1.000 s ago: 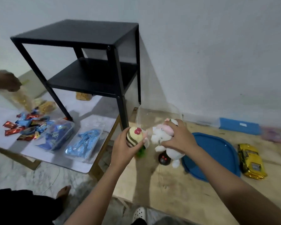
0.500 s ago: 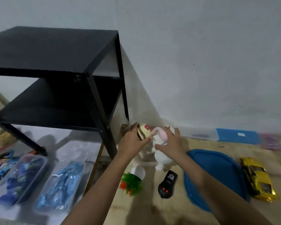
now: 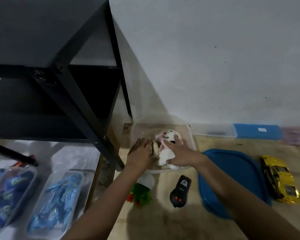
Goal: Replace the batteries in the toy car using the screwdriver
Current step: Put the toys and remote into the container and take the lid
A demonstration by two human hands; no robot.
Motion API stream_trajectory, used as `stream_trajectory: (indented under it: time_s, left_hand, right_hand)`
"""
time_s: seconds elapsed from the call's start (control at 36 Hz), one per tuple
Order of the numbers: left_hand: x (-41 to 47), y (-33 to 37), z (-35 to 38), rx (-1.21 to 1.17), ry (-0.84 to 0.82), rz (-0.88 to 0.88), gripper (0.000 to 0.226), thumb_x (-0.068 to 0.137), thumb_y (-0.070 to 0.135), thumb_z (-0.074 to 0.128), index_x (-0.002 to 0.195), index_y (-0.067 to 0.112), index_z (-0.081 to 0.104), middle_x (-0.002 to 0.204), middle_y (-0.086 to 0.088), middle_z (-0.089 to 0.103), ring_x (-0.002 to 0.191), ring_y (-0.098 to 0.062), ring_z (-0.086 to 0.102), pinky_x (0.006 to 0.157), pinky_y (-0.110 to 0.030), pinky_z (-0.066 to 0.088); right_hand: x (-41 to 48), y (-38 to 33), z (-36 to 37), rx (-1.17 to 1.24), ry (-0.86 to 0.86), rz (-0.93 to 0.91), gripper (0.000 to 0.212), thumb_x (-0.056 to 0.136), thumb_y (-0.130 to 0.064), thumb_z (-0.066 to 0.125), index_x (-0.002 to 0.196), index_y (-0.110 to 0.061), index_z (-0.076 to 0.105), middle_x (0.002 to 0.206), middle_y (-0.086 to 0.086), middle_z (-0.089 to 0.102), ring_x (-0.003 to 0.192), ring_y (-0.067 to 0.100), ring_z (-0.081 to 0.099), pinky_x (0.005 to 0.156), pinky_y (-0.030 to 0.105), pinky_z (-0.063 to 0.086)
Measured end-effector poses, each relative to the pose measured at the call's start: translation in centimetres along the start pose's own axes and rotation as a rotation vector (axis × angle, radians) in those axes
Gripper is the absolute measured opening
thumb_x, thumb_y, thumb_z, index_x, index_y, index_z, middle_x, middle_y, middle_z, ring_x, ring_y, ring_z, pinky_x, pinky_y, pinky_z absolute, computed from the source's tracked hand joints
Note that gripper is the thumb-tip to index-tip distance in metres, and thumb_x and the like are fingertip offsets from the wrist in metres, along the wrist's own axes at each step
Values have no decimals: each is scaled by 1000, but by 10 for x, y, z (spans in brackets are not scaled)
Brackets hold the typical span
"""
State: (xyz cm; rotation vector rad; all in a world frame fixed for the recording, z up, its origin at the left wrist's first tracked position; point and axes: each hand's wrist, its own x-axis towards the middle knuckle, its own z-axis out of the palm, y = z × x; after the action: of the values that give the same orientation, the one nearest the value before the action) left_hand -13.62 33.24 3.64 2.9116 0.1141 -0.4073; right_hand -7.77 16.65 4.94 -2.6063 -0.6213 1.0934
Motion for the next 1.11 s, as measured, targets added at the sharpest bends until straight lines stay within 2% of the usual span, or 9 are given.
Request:
stream_trajectory:
  time_s: [0.08, 0.22, 0.39, 0.58, 0.67, 0.81, 0.94, 1.03, 1.11]
  left_hand:
    - [1, -2, 0, 23, -63, 4, 61, 98, 31, 39, 150, 16, 11, 156, -5, 15, 143, -24, 14, 112, -31, 18]
    - [6, 5, -3, 64, -132, -51, 62, 98, 32, 39, 150, 15, 9, 151, -13, 20, 135, -31, 25, 106, -37, 29]
    - [5, 10, -2, 6, -183, -96, 60, 100, 27, 30, 149, 11, 1, 154, -20, 7, 138, -36, 17, 106, -41, 28]
    - [4, 12, -5, 13, -196, -96, 61, 99, 25, 34, 150, 14, 2, 153, -20, 11, 136, -37, 19, 105, -42, 30]
    - [-3, 14, 0, -48, -156, -100, 60, 99, 22, 34, 150, 16, 3, 156, -16, 5, 141, -35, 10, 111, -43, 24]
    - [-28, 9, 15, -248, 41, 25, 55, 99, 26, 37, 149, 12, 18, 157, -7, 11, 144, -28, 5, 118, -41, 13]
    - [-84, 14, 28, -458, 384, 58, 54, 98, 21, 45, 147, 16, 21, 151, 9, 6, 142, -9, 0, 114, -20, 4]
    - [-112, 13, 43, -469, 459, -52, 54, 98, 24, 45, 147, 13, 25, 156, 0, 15, 144, -11, 9, 111, -17, 10]
    - [-123, 13, 59, -502, 352, -187, 57, 97, 30, 44, 147, 11, 23, 155, -4, 18, 143, -18, 15, 109, -20, 17]
  right_hand:
    - [-4, 0, -4, -18, -65, 21, 86, 91, -34, 54, 147, -32, -11, 152, 10, -30, 140, 35, -23, 115, 43, 5]
    - [0, 2, -1, -66, -41, 22, 86, 92, -21, 56, 147, -29, -9, 152, 10, -30, 141, 36, -18, 114, 44, 14]
    - [3, -2, 3, -95, 12, 37, 86, 91, -10, 56, 147, -32, -5, 153, 8, -28, 141, 40, -15, 113, 47, 18]
    - [-3, -2, 4, -117, 91, -7, 85, 87, -10, 60, 148, -30, 4, 155, 15, -17, 142, 41, 9, 107, 44, 32]
    - [-13, 0, 7, -80, 160, -69, 75, 90, -12, 55, 148, -28, 10, 157, 10, -4, 142, 35, 11, 108, 45, 33]
    - [-39, 7, 7, 86, 431, -175, 49, 93, -12, 45, 141, -16, 35, 149, 5, 34, 131, 24, 39, 103, 38, 39]
    - [-71, 27, 31, 152, 623, -425, 32, 90, -6, 50, 120, -11, 61, 122, 6, 61, 114, 20, 55, 96, 29, 44]
    - [-87, 39, 58, 88, 607, -591, 26, 86, -3, 52, 105, -12, 67, 102, 0, 67, 97, 13, 59, 82, 29, 51]
    - [-89, 49, 81, -59, 468, -593, 32, 86, -7, 49, 113, -15, 63, 111, -3, 62, 104, 10, 54, 86, 32, 50]
